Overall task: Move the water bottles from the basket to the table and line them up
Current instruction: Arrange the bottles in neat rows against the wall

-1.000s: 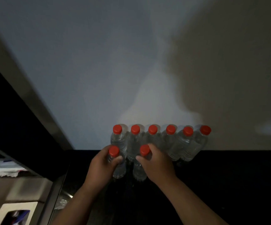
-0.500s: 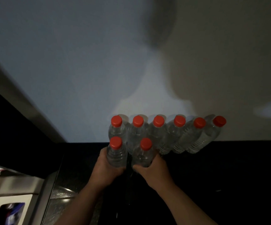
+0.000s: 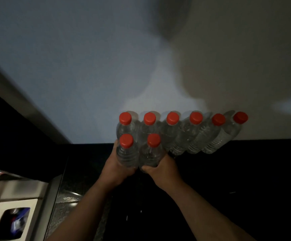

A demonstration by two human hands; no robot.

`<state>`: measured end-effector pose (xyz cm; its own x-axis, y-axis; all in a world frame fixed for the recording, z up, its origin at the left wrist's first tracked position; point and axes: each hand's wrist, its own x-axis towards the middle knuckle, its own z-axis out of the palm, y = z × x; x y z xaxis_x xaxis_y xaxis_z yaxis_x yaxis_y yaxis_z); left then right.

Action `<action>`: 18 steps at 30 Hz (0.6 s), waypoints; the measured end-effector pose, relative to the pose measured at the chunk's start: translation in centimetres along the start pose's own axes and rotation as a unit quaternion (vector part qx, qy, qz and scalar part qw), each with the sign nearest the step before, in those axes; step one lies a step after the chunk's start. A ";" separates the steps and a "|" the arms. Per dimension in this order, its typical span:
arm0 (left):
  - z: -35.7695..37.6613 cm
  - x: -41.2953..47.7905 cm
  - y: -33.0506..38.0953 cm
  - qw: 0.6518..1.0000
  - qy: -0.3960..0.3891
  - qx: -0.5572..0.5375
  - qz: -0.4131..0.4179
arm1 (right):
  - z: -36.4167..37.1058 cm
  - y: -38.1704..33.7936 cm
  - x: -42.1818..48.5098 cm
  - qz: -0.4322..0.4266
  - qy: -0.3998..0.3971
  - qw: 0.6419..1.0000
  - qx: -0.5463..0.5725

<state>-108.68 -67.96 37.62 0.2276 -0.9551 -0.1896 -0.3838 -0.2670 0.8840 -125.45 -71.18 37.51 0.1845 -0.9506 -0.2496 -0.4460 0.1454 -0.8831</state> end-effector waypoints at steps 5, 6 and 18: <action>-0.9 -0.6 0.3 0.999 -0.033 -0.007 -0.005 | -1.7 -1.7 -0.8 0.014 -0.051 0.998 -0.023; -1.1 -0.8 0.3 0.999 -0.039 -0.013 0.001 | -2.5 -2.2 -1.1 0.016 -0.066 0.997 -0.031; 0.6 -12.9 4.3 0.974 0.189 0.054 -0.117 | -15.8 -4.6 -12.4 0.003 -0.132 0.962 -0.239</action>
<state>-113.79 -56.87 43.66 0.6244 -0.7574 -0.1912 -0.3698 -0.5022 0.7817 -139.51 -64.42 50.90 0.3679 -0.8387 -0.4015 -0.7877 -0.0517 -0.6138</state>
